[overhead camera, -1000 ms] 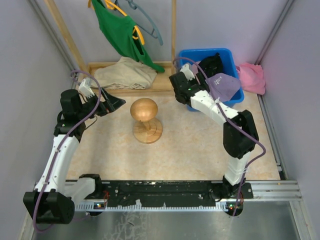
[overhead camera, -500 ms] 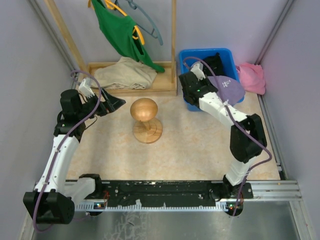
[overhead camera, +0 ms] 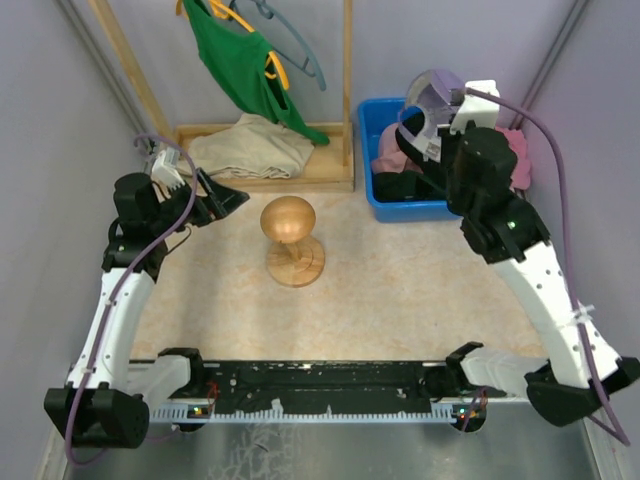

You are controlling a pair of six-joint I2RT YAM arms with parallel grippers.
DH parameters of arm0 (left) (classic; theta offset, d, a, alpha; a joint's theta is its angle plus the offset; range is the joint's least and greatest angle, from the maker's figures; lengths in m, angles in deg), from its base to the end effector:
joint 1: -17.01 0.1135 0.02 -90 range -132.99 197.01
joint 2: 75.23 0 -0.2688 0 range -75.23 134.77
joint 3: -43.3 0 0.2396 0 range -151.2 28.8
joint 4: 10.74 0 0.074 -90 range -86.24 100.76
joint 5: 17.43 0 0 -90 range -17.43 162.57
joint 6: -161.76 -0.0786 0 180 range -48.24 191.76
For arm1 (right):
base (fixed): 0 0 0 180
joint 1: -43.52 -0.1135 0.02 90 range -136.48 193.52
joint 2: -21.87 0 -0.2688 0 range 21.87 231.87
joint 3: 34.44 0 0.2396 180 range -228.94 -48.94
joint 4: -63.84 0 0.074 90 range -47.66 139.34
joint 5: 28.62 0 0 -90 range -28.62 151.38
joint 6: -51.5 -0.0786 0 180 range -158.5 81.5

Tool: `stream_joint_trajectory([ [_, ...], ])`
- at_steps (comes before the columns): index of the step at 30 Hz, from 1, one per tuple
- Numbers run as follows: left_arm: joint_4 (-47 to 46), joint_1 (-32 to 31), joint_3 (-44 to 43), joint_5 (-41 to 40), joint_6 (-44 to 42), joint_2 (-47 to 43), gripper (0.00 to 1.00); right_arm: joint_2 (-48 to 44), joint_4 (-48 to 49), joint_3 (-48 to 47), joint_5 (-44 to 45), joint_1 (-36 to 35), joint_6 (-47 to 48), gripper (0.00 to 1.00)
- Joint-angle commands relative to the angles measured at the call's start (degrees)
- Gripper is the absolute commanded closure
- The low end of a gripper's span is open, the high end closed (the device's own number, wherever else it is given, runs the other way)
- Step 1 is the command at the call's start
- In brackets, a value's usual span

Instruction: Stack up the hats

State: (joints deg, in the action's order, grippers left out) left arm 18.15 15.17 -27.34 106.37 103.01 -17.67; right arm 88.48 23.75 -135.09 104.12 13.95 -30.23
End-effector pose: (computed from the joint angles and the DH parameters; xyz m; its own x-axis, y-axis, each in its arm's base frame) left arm 0.2417 -0.0515 0.3566 -0.5242 -0.4145 -0.7439 0.3389 0.6999 -0.6287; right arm 0.2375 0.0734 0.4804 -0.1230 -0.1913 -0.9738 0.2090 0.9542 -0.2138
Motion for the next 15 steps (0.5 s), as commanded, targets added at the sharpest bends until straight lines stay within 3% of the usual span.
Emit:
stream_joint_trajectory([
  [1,1.41,0.05,-2.79,-2.06,0.50,-1.50,0.01,-3.88,-0.55,-1.52,-14.62,-3.78,1.84,1.00],
  [8,9.06,0.27,-8.37,-9.58,0.53,-1.39,0.01,-5.88,2.73,5.36,-8.83,-17.48,10.44,1.00],
  [15,9.12,2.54,-8.11,-7.13,2.43,-1.72,0.01,-2.80,9.13,11.32,1.63,-29.33,14.92,1.00],
])
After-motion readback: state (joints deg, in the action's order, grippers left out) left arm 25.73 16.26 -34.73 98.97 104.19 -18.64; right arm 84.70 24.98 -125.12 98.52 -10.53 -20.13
